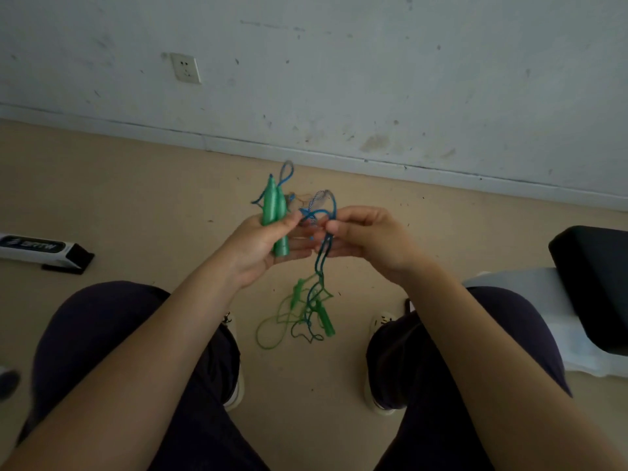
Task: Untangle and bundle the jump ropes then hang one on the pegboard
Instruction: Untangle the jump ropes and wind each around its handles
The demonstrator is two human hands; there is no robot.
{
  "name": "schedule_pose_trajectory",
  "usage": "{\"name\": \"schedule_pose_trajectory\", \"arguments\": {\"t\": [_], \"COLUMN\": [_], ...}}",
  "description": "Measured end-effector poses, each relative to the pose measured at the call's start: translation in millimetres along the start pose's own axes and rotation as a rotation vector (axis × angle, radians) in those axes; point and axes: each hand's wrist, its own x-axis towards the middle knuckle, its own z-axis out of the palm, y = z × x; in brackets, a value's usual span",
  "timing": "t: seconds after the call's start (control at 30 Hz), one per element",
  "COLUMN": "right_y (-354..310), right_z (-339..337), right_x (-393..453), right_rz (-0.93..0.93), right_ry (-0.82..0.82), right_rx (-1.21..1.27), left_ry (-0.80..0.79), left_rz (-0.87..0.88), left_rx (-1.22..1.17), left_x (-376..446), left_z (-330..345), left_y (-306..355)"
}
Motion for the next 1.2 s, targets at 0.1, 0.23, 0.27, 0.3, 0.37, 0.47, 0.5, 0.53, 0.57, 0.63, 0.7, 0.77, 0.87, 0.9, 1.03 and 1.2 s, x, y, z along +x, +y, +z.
{"name": "schedule_pose_trajectory", "arguments": {"t": [0.1, 0.23, 0.27, 0.3, 0.37, 0.47, 0.5, 0.53, 0.57, 0.63, 0.7, 0.77, 0.87, 0.9, 1.03, 1.2], "right_y": [-8.5, -13.2, -13.8, -14.2, -13.3, -10.2, -9.1, -8.1, -6.8, -3.2, 3.0, 9.4, 11.1, 9.9, 5.1, 2.9], "right_z": [-0.4, -2.5, -2.6, -2.7, -3.4, -4.3, -4.2, -4.1, -4.2, -4.5, -1.3, 5.3, 10.4, 9.8, 2.6, 1.2], "right_x": [-1.1, -2.5, -3.0, -3.4, -3.1, -1.2, -0.2, 0.3, 0.6, -0.4, -2.4, -3.4, -1.7, -1.2, -1.0, -1.7], "right_rz": [-0.039, -0.073, -0.077, -0.079, -0.08, -0.065, -0.065, -0.064, -0.055, 0.001, 0.076, 0.111, 0.134, 0.14, 0.157, 0.116], "right_ry": [0.08, 0.126, 0.135, 0.143, 0.156, 0.205, 0.226, 0.241, 0.24, 0.152, -0.029, -0.133, -0.102, -0.087, -0.056, 0.023], "right_rx": [0.181, 0.237, 0.237, 0.24, 0.248, 0.227, 0.187, 0.133, 0.067, -0.097, -0.254, -0.318, -0.351, -0.369, -0.384, -0.235], "left_ry": [-0.097, -0.264, -0.288, -0.297, -0.28, -0.204, -0.159, -0.106, -0.052, 0.02, 0.027, 0.012, 0.141, 0.203, 0.399, 0.299], "left_rz": [-0.058, -0.043, -0.035, -0.026, -0.004, 0.057, 0.08, 0.103, 0.123, 0.134, 0.125, 0.149, 0.241, 0.267, 0.295, 0.135], "left_rx": [0.081, 0.259, 0.303, 0.33, 0.356, 0.362, 0.344, 0.315, 0.279, 0.203, 0.138, 0.116, 0.098, 0.087, -0.017, 0.015], "left_x": [0.1, -0.5, -0.5, -0.1, 1.3, 1.9, 2.0, 1.9, 1.8, 2.1, 1.0, -0.8, 0.0, 1.2, 5.6, 6.4], "left_z": [-0.4, 0.7, 1.5, 2.2, 3.6, 7.2, 8.3, 9.2, 9.8, 8.2, 6.2, 5.8, 3.9, 1.8, -10.9, -9.9], "left_y": [-5.0, -13.6, -15.0, -16.5, -18.4, -20.2, -19.9, -18.5, -16.3, -10.7, -5.6, -4.6, -3.4, -2.0, 5.9, -1.4]}}
